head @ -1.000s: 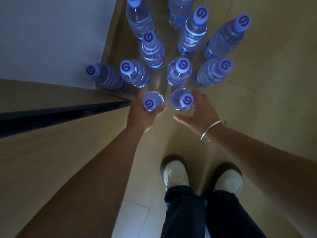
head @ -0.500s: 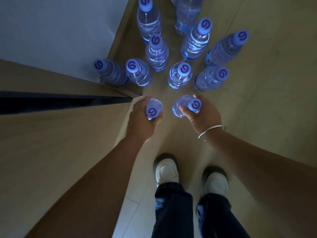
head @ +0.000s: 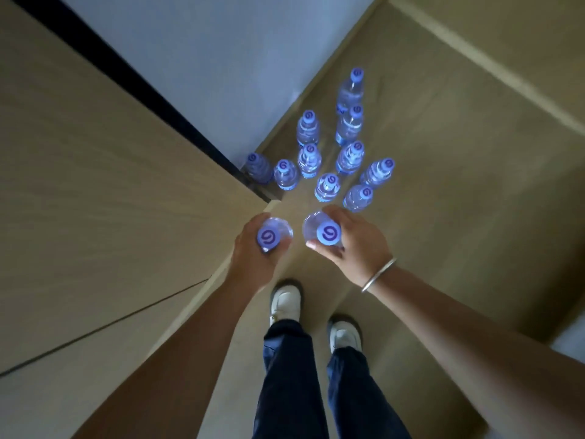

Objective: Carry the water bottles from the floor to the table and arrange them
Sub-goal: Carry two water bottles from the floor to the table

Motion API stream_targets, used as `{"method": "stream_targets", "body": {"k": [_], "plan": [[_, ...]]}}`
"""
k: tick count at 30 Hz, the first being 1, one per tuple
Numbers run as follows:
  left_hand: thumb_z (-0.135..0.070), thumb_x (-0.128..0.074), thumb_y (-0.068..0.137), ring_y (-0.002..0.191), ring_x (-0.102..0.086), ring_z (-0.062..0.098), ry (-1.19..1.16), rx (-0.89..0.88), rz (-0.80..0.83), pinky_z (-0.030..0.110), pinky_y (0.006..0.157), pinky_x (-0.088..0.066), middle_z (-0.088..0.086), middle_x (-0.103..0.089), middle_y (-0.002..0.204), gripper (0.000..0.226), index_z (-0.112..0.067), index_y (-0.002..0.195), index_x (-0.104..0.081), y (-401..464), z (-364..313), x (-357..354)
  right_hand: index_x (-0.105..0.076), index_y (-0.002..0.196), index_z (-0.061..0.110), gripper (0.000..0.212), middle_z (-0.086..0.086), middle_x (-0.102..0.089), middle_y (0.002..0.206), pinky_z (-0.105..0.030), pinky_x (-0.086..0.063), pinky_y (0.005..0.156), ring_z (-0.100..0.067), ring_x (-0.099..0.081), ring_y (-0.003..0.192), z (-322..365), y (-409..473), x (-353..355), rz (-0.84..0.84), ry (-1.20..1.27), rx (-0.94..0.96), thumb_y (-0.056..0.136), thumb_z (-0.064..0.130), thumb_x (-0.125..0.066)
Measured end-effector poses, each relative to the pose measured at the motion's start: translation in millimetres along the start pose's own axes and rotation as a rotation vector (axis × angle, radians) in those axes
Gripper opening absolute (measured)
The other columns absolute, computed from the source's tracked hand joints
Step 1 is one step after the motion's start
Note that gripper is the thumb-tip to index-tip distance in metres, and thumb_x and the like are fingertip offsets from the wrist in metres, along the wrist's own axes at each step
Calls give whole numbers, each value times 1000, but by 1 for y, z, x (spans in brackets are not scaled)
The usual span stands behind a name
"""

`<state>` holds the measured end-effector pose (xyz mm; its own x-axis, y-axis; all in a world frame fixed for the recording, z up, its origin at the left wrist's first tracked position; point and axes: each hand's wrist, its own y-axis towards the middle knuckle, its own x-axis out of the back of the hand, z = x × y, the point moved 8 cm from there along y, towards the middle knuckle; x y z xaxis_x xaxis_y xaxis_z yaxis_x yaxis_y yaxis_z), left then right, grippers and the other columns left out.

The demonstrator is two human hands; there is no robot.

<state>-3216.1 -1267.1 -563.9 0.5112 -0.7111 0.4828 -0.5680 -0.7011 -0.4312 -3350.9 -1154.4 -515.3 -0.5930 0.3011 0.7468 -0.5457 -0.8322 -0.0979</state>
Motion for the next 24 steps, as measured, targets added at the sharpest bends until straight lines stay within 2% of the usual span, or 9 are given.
{"method": "stream_targets", "body": {"k": [4,6,8,11,15,18,21,24], "plan": [[-39,-67,65,84,-59,21,-73,8,-102,27,77,-43,-4,-59,86,43,-17,99,-54,-74,-46,55,-61,105,2,50,-11,-67,99,-31,-46,70,-32,-64,87,81,-19,60,83,1,167,74,41,-73],[-46,-62,59,86,-60,24,-88,24,-157,32,82,-45,0,-60,88,48,-18,96,-55,-108,-63,83,-61,105,3,48,-11,-66,101,-32,-45,76,-31,-62,92,117,-31,84,117,46,195,77,40,-71],[-54,-58,53,79,-58,15,-141,58,-221,27,77,-45,-4,-59,84,46,-26,88,-52,-143,-74,114,-62,105,5,43,-10,-66,103,-30,-43,80,-29,-60,96,150,-46,107,129,97,200,79,38,-69],[-52,-61,53,71,-53,4,-205,118,-315,15,66,-43,-16,-57,78,42,-32,88,-51,-191,-79,158,-64,97,6,35,-9,-66,95,-37,-46,81,-30,-60,93,200,-67,127,154,152,250,80,36,-69],[-58,-57,49,69,-53,-2,-230,151,-421,18,65,-42,-18,-58,78,51,-32,93,-53,-258,-83,212,-65,91,7,32,-8,-67,89,-37,-47,77,-28,-61,86,269,-93,135,203,113,374,78,36,-71],[-49,-61,57,68,-54,6,-238,182,-494,22,64,-42,-15,-59,74,31,-36,84,-53,-309,-86,249,-62,83,14,28,-2,-64,83,-40,-48,75,-23,-59,82,316,-109,126,332,110,415,78,40,-68],[-39,-58,64,71,-52,13,-274,200,-565,28,71,-42,-6,-57,72,19,-26,78,-55,-366,-84,287,-63,81,16,28,0,-64,80,-36,-48,72,-21,-59,77,372,-133,116,399,101,513,76,43,-68],[-37,-54,70,62,-45,10,-281,210,-638,23,62,-40,-9,-48,60,17,-24,60,-51,-433,-77,322,-63,82,18,30,2,-66,81,-29,-45,68,-18,-58,75,427,-167,105,397,83,609,74,47,-67]]}}
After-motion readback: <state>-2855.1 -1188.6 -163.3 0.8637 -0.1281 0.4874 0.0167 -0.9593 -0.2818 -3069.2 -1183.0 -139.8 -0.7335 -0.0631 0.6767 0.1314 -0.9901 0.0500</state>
